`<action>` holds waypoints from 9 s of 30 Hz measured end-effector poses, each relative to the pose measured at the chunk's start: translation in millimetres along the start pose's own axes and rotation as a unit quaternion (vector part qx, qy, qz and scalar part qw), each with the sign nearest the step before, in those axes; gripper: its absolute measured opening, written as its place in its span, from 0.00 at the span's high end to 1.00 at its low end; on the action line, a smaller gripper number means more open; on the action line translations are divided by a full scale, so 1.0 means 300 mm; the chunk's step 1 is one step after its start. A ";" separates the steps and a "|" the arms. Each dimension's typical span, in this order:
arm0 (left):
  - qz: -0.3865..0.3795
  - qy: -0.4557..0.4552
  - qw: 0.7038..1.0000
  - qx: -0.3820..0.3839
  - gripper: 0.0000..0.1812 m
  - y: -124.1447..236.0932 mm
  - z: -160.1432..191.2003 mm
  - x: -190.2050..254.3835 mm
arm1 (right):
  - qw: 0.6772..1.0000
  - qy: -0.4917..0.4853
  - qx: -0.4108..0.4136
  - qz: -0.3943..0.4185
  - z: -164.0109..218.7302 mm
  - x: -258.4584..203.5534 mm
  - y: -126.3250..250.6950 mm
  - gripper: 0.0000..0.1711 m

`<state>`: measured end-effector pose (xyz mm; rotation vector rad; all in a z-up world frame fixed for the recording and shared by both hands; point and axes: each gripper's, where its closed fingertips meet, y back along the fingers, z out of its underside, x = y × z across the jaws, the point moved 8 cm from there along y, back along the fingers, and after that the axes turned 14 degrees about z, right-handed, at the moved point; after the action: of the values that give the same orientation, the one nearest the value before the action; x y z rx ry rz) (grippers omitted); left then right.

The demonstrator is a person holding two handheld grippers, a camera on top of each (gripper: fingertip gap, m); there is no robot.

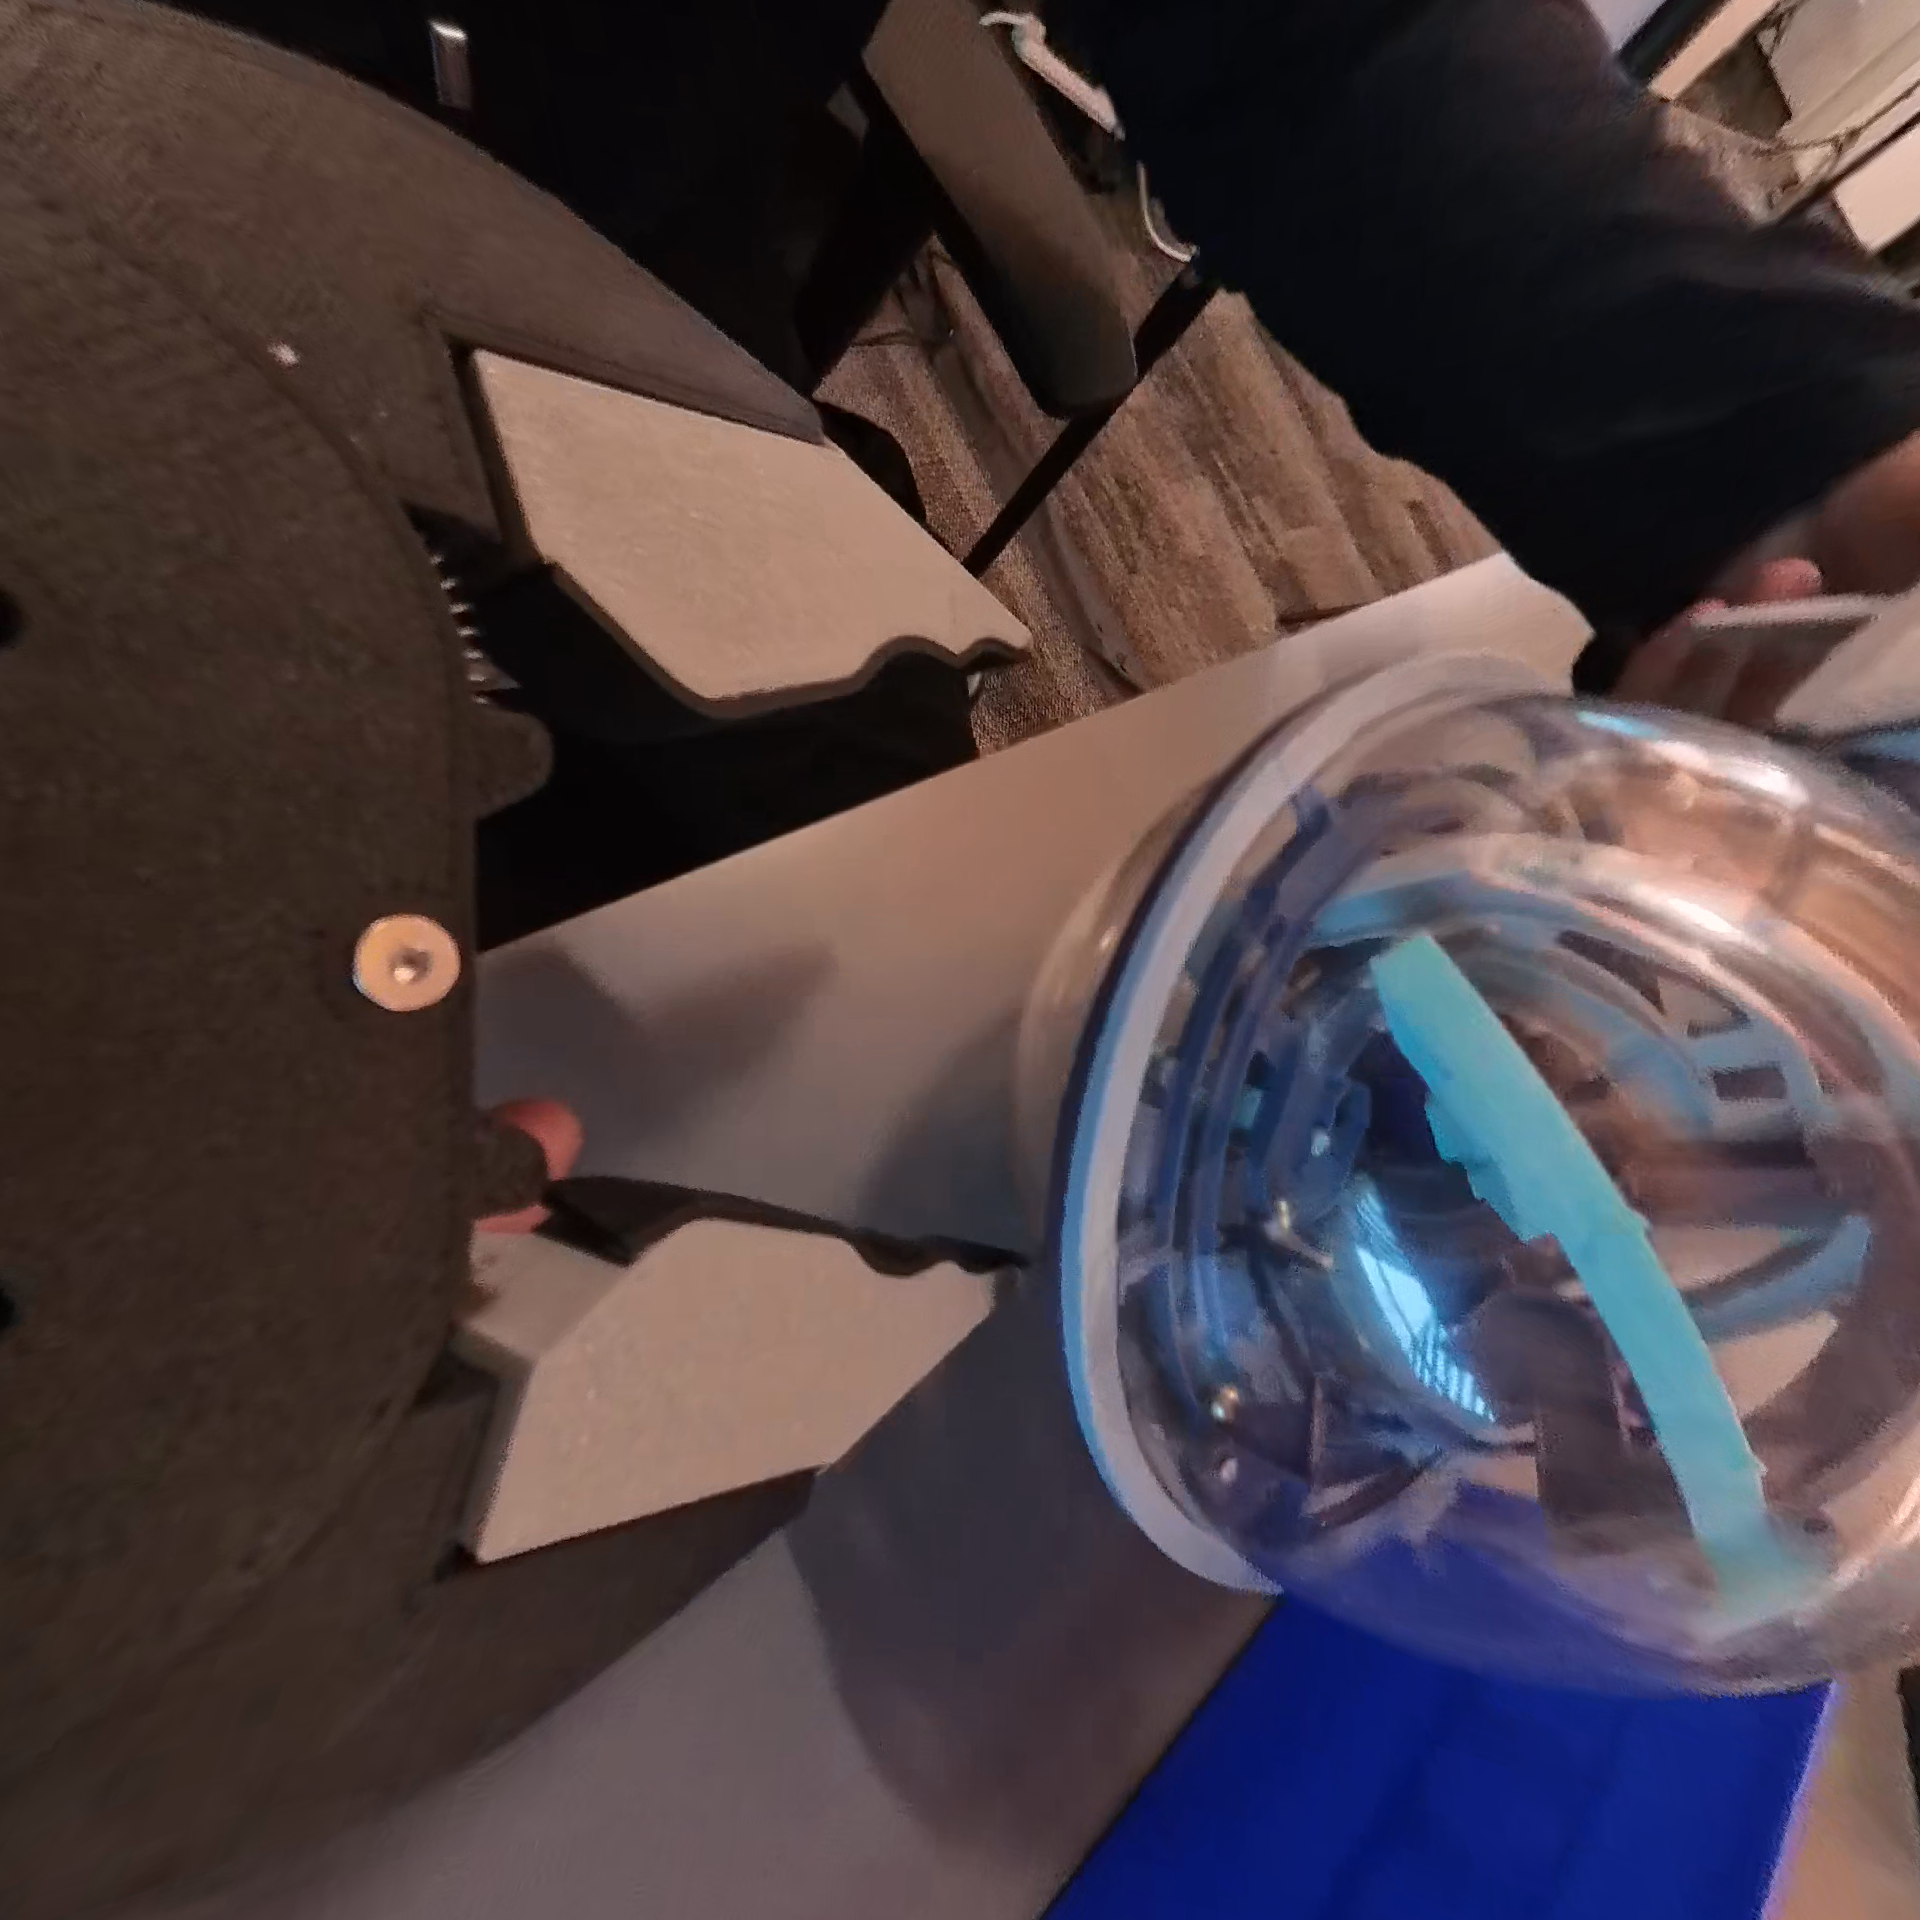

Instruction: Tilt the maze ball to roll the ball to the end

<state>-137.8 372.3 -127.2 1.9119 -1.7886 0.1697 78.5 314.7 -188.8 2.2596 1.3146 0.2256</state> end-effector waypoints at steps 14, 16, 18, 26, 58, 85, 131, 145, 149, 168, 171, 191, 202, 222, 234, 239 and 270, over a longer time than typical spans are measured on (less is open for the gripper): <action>0.057 0.009 0.998 -0.029 0.42 0.010 -0.032 -0.079 | 0.979 0.198 0.053 0.011 -0.110 0.179 0.050 0.24; 0.050 0.008 0.999 -0.015 0.43 0.013 -0.037 -0.087 | 0.973 0.226 0.041 0.028 -0.099 0.174 0.000 0.22; 0.026 0.001 1.000 0.008 0.43 0.027 -0.036 -0.093 | 0.964 0.250 0.040 0.074 -0.083 0.173 -0.040 0.24; -0.111 -0.068 0.991 0.044 0.37 0.120 0.089 -0.002 | 0.965 0.235 0.050 0.109 -0.031 0.127 -0.085 0.34; -0.094 -0.081 0.992 0.002 0.30 -0.147 0.213 0.070 | 0.980 0.156 0.079 -0.092 -0.168 0.243 0.011 0.24; -0.082 -0.077 0.994 0.013 0.35 -0.173 0.190 -0.005 | 0.981 0.047 0.061 -0.176 -0.158 0.324 -0.072 0.17; -0.078 -0.155 0.985 0.007 0.38 -0.133 0.109 0.101 | 0.974 -0.025 0.137 -0.180 -0.096 0.231 -0.023 0.14; -0.096 -0.187 0.977 0.024 0.38 -0.089 0.067 0.166 | 0.962 -0.035 0.179 -0.203 -0.119 0.190 -0.031 0.13; -0.102 -0.197 0.975 0.024 0.38 -0.092 0.058 0.186 | 0.959 -0.031 0.190 -0.207 -0.119 0.185 -0.021 0.13; -0.108 -0.201 0.973 0.029 0.38 -0.090 0.043 0.215 | 0.957 -0.042 0.176 -0.226 -0.112 0.172 -0.026 0.12; -0.100 -0.172 0.980 0.032 0.38 -0.079 0.046 0.202 | 0.958 -0.065 0.143 -0.240 -0.102 0.167 -0.050 0.11; -0.083 -0.103 0.990 0.045 0.37 -0.051 0.061 0.151 | 0.957 -0.119 0.084 -0.249 -0.093 0.157 -0.107 0.11; -0.110 -0.149 0.982 0.028 0.37 -0.035 0.013 0.234 | 0.950 -0.094 0.134 -0.268 -0.121 0.120 -0.089 0.10; -0.132 -0.190 0.973 0.013 0.37 -0.054 -0.060 0.336 | 0.945 -0.071 0.180 -0.265 -0.172 0.098 0.002 0.10; -0.140 -0.219 0.965 0.029 0.37 -0.077 -0.041 0.333 | 0.947 -0.048 0.194 -0.251 -0.173 0.119 0.019 0.10; -0.139 -0.227 0.964 0.024 0.37 -0.083 -0.033 0.336 | 0.948 -0.039 0.168 -0.267 -0.149 0.116 0.000 0.10; -0.013 -0.214 0.975 -0.053 0.35 -0.071 0.067 0.141 | 0.983 0.031 -0.060 -0.172 -0.018 0.081 -0.130 0.09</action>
<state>-117.2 325.5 -132.4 2.0000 -1.9909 -0.3676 59.2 352.8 -206.7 1.9015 1.6509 0.2462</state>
